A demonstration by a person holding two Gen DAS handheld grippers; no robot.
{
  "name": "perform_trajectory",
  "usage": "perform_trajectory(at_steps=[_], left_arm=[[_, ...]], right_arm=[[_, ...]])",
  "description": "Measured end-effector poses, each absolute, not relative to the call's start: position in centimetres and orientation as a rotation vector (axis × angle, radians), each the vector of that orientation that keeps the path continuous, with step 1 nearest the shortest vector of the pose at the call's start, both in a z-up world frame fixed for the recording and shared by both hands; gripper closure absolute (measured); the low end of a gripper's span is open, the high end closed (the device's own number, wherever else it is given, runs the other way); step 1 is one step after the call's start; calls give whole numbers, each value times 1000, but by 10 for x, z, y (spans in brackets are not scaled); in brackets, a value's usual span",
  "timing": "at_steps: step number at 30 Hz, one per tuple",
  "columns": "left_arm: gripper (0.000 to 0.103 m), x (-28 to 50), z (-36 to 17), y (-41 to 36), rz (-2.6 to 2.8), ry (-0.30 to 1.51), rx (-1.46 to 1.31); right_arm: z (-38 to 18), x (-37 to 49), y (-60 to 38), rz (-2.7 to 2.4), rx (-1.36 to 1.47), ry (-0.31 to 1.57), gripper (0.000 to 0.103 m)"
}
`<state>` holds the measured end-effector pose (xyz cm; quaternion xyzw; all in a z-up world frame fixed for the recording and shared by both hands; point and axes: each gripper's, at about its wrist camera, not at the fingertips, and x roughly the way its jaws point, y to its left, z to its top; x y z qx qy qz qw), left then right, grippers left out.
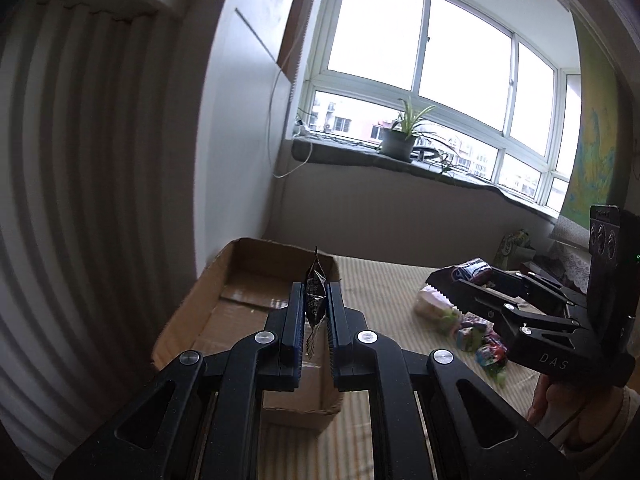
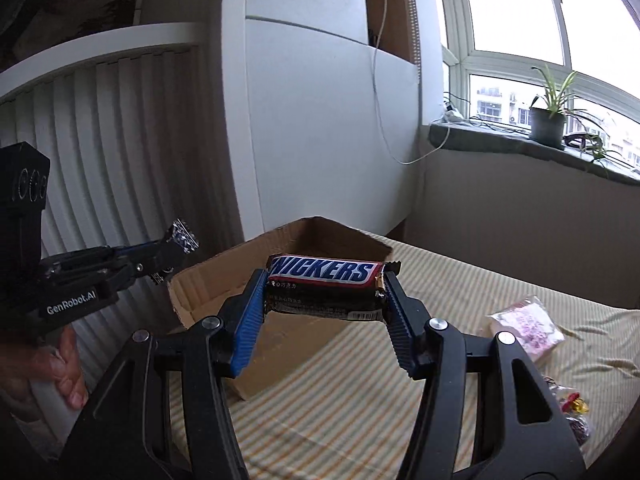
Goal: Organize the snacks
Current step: 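Carry the Snickers bar and black packet over the cardboard box with both tools, then open both tools to drop the snacks into the box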
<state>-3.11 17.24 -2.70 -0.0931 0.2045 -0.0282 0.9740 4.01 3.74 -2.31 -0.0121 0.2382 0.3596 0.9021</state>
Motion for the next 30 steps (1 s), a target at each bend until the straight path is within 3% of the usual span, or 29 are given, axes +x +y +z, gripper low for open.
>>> perform_trajectory(at_steps=[12,15,16,19,20,25,28,30], left_arm=[[94,-3,-69,205,-2,528,-256],[94,9,-77,210,-4,560,-266],[88,14,-80,212,2,580,-267],[42,15,-87,217,89,611,-275],[35,10,-88,221,110,603,-285],[32,-13,-81,229,112,575,-330],[24,-24,-74,232,128,557,-339],[24,-27,-67,232,130,550,-349]], right_arm=[[-44,73,94,832,-59,530,44],[-59,88,109,838,-88,583,35],[-62,90,109,835,-75,587,34],[-67,86,101,813,-58,596,24],[-67,82,98,805,-61,592,22],[-63,56,88,783,-99,551,21],[-59,43,86,763,-120,514,15],[-55,37,85,747,-120,493,10]])
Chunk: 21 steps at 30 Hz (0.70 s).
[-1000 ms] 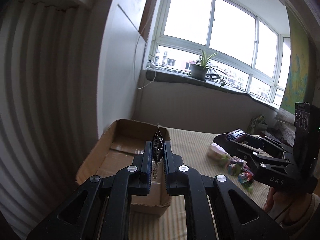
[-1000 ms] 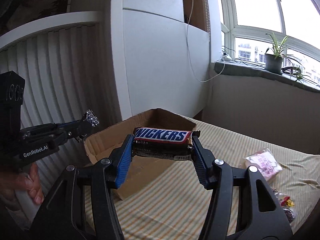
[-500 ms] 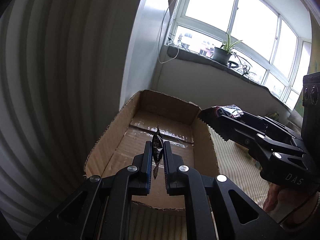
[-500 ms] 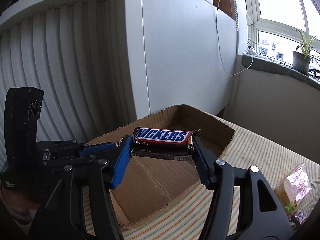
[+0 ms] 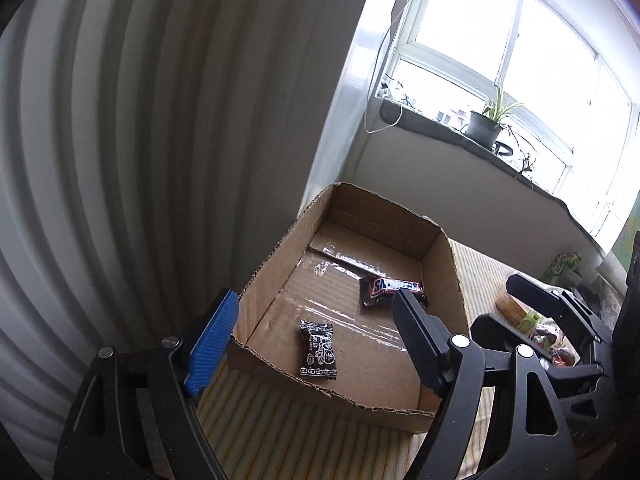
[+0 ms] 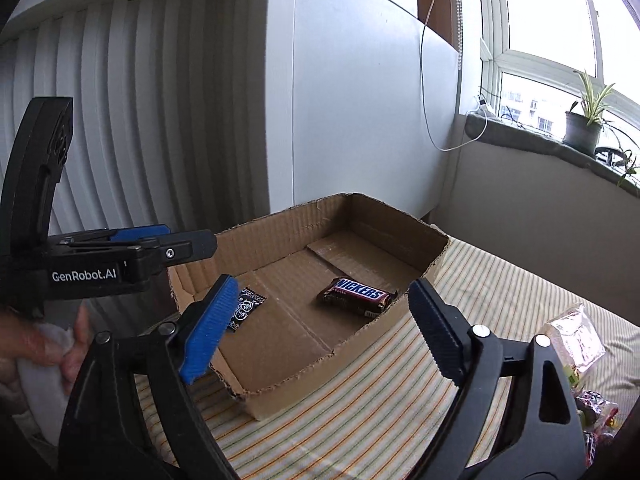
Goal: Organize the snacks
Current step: 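Open both tools to drop the snacks into the box, then move both tools back to the snack pile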
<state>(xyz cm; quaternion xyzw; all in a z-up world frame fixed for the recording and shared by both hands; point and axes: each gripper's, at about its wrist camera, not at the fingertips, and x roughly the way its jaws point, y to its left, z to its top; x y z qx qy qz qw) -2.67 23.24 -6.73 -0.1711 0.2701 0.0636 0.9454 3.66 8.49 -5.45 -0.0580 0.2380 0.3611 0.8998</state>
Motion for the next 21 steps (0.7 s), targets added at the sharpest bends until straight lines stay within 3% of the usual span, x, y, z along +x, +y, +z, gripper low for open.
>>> perform_trajectory(at_steps=[3,21], left_arm=[[24,-25,-57,229,126,528,-335],[22,-41,-41,182,98,530,-234]], right_arm=[[-48,30,79,743,-79,501,0],[-53,-7,-15,562,14,508,0]])
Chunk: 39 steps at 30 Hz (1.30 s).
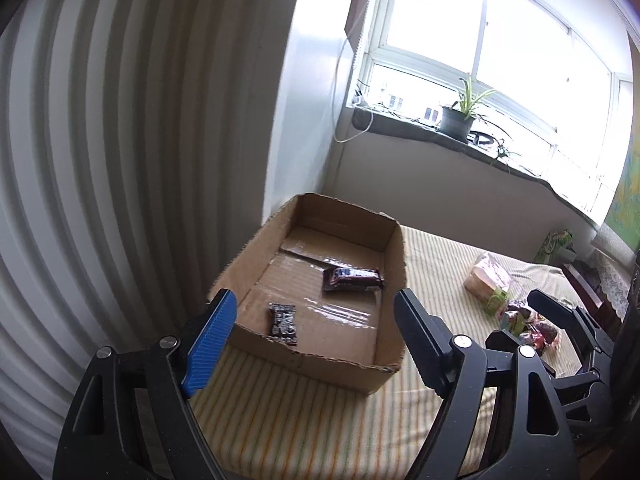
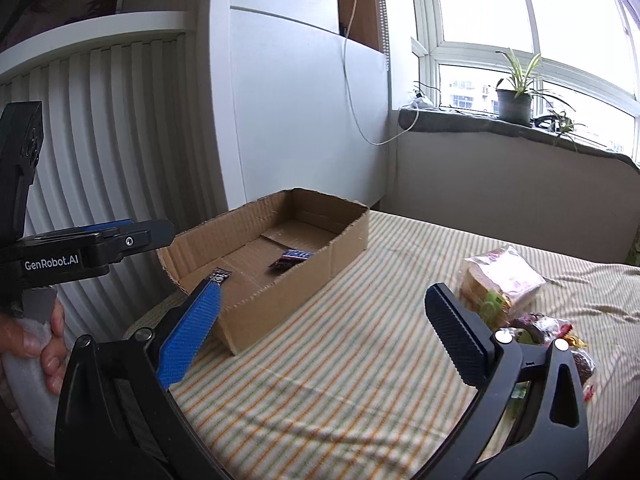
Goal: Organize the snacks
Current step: 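Move both tools back to the snack pile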
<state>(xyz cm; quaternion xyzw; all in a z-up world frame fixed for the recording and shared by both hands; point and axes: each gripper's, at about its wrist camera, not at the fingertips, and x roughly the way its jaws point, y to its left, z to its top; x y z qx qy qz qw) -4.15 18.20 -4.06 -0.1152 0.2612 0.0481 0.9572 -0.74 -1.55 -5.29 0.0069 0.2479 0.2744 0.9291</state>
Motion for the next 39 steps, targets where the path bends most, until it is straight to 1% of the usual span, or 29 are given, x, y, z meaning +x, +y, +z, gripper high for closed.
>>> perform_trajectory(at_steps=[8,16,21,28,39], left_arm=[[22,-22,-42,109,-57,581,-178],[22,-8,-51,21,-268,650,-125],[22,-11,-48,-6,-327,655,-74],[22,-15,-43,-6,-314,645,-71],[22,-2,-68,-11,-290,723,-55]], right_arm=[[-70,-18,-116,361,54,523,0],[-94,-28,-201,161,85,596,0],[-93,-33,-210,161,92,582,0],[-97,-32,-198,194,68,594,0],[-130,-28,-180,220,35,690,0]])
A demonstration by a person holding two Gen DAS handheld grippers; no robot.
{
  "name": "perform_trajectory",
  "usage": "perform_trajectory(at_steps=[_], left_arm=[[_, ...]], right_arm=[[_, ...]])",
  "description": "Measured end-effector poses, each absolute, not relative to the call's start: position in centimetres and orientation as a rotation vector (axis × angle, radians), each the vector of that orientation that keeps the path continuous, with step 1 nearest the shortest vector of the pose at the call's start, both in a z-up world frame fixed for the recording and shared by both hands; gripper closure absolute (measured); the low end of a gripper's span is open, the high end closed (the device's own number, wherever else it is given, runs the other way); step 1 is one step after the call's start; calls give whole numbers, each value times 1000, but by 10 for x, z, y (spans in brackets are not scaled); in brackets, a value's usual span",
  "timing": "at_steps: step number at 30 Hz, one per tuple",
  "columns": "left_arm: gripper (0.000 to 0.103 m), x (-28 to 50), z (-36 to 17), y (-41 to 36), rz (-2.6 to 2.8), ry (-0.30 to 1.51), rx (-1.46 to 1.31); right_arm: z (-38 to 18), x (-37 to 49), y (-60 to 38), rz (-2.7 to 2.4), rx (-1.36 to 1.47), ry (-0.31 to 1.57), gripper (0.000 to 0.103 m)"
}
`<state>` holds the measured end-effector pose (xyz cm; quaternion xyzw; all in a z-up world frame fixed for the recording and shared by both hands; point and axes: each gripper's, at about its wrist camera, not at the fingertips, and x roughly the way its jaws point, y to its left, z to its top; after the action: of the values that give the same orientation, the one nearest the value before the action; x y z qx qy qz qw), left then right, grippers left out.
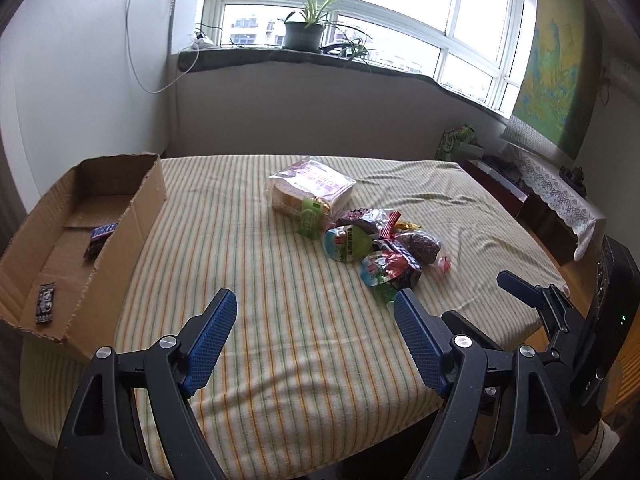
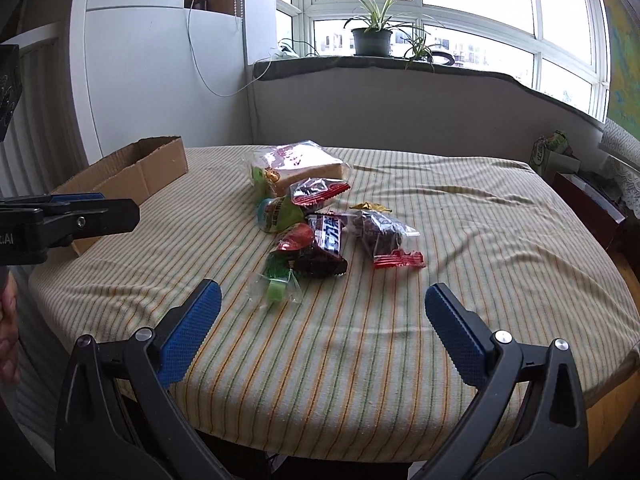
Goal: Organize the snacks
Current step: 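Move both tools back to the snack pile, then grasp a red candy packet with the left tool while the right tool grasps a small green candy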
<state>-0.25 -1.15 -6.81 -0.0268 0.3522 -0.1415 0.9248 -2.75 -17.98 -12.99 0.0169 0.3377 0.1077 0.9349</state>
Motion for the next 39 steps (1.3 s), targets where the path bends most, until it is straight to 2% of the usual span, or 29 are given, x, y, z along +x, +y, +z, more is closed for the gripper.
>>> perform_trajectory(at_steps=[6,11,20,27,29,33,39], left_arm=[[22,7,-98,-16,-243,794,-13],[22,14,-137,-14,-222,892,-16],[15,9,-142,-16,-243,837,13],[14,33,-136,-25,-262,865,11],[14,43,-132,-34,-306,865,6],[16,60,-123,-55,-414,854,1],[36,81,-118,-90,-530,872,42]], right_arm=[[-162,-29,-169,223,6,778,0],[-166,-34,-167,207,-8,741,0],[-165,-25,-164,209,-11,744,0],[-163,-4,-155,276,-20,748,1],[-162,1,-152,298,-24,743,7],[-161,8,-145,350,-44,731,24],[-161,14,-143,393,-67,724,48]])
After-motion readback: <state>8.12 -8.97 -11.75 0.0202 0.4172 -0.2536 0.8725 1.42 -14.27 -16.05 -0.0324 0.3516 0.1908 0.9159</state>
